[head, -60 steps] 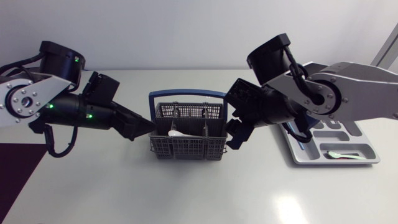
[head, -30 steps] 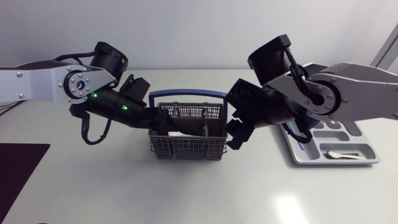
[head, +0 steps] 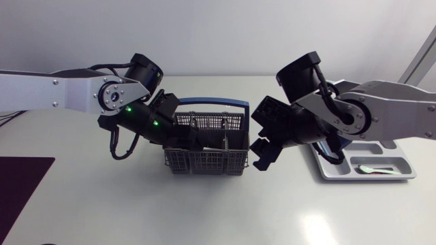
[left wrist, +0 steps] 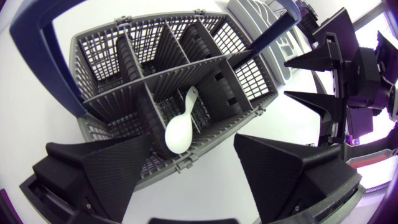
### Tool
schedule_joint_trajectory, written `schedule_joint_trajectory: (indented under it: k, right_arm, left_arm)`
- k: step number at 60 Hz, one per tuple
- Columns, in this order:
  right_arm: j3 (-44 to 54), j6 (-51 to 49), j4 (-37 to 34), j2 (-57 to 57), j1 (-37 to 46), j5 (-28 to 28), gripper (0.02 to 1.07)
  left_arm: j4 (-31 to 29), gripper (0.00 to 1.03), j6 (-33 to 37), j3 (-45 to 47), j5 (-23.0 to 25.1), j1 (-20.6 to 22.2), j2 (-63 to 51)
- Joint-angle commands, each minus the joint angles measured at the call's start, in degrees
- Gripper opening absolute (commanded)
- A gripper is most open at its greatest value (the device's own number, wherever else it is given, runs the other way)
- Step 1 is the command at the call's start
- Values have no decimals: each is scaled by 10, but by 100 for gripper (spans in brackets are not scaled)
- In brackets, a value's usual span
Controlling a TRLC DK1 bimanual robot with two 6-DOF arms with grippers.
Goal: Unload the cutlery basket into the drawer organizer.
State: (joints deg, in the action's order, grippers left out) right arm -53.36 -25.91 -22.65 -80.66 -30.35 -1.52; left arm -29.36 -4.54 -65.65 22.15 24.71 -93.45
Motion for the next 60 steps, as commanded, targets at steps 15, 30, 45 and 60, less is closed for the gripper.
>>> schedule_joint_trajectory:
  k: [15,30,45,60]
  right_arm:
    - [20,2,6,11,8,-2,63]
    - [23,-2,6,12,10,-2,63]
    - [29,-5,10,14,10,-2,63]
    - [33,-8,12,15,10,-2,63]
  left_arm:
    - [-34,93,-15,-35,23,6,-19]
    - [-58,91,-15,-48,46,5,-18]
    - [-73,91,-15,-57,54,7,-15]
    - [-72,91,-15,-62,54,17,-20]
